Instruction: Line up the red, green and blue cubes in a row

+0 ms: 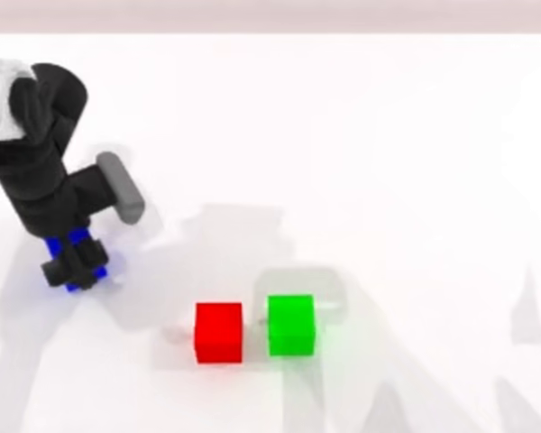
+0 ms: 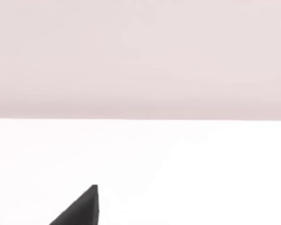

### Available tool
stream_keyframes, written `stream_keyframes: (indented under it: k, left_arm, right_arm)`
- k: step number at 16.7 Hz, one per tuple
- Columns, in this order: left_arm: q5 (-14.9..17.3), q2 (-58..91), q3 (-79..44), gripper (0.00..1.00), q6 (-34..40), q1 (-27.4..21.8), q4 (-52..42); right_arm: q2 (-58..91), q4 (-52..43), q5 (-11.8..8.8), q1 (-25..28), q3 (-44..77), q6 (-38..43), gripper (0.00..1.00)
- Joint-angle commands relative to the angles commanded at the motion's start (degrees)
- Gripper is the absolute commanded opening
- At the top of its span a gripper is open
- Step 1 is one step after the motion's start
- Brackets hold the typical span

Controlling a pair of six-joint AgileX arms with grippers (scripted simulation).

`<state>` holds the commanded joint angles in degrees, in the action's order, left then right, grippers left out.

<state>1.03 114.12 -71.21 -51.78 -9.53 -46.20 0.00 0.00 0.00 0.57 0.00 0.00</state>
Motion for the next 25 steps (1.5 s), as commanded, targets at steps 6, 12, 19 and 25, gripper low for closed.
stream_keyframes:
  k: [6,12,19,25]
  left_arm:
    - [0.0,-4.4,-6.7,0.00,0.2,0.9,-11.8]
    - [-0.1,-5.3,-7.9,0.00,0.2,0.7,-13.6]
    - [-0.2,1.8,-19.6,0.00,4.3,-12.0,-18.6]
    - [-0.2,12.3,-37.4,0.00,12.1,-35.3,-26.2]
  right_arm:
    - [0.0,0.0,0.0,0.0,0.0,0.0,1.00]
    - [0.0,0.0,0.0,0.0,0.0,0.0,1.00]
    - [0.0,0.0,0.0,0.0,0.0,0.0,1.00]
    - [0.0,0.0,0.0,0.0,0.0,0.0,1.00]
